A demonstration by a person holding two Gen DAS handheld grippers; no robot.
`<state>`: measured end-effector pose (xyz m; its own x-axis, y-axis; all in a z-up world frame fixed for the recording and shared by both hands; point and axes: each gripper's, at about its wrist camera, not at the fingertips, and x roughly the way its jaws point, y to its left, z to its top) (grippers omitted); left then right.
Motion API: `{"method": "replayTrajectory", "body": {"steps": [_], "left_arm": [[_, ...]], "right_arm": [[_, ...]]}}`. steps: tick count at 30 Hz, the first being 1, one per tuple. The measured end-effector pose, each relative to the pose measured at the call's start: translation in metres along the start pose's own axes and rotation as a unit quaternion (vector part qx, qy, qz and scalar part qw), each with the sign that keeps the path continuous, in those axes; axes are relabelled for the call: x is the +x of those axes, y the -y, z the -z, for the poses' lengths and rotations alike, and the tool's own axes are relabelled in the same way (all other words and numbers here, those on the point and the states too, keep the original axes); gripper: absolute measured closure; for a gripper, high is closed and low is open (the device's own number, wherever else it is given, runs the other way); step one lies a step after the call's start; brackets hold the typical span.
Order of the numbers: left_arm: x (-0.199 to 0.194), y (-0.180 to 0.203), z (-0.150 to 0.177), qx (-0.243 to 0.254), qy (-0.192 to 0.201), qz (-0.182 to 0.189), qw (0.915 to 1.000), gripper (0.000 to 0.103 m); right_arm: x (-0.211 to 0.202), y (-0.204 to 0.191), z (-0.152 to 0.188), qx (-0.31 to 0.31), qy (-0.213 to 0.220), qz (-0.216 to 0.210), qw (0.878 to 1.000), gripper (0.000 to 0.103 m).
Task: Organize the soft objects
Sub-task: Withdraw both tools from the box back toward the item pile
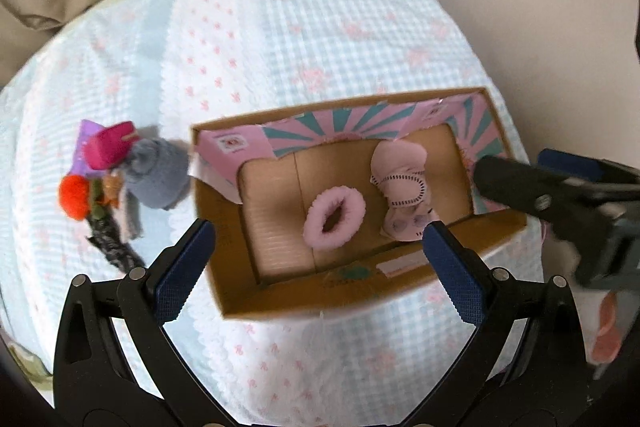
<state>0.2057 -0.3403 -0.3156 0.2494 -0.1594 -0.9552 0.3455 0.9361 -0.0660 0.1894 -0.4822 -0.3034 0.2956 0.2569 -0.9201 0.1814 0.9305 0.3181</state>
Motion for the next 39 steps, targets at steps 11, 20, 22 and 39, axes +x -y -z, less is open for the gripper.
{"method": "replayTrajectory", "body": {"steps": [11,20,22,39], "left_arm": [[-0.135,-0.03,0.028,-0.018,0.103,-0.012,0.9944,0.0],[-0.235,-0.08,0.064,-0.025,0.203,-0.027,0.9784,0.0],[-0.251,-0.09,0.074,-0.029,0.22,-0.033,0.9744,0.0],[-0.275,-0.26,0.149,-0.096,0.235,-0.058,0.9656,0.0]], "right_arm": [[-0.138,-0.057,0.04,-0.052,0.127,0.056,0.989,0.0],[-0.2,-0.109,0.087,-0.074,0.216,0.107,0.968,0.0],[-0.208,-0.12,0.095,-0.076,0.232,0.108,0.964,0.0],[-0.16,-0.243,0.102,-0.106,0.24,0.05,0.964,0.0]]}}
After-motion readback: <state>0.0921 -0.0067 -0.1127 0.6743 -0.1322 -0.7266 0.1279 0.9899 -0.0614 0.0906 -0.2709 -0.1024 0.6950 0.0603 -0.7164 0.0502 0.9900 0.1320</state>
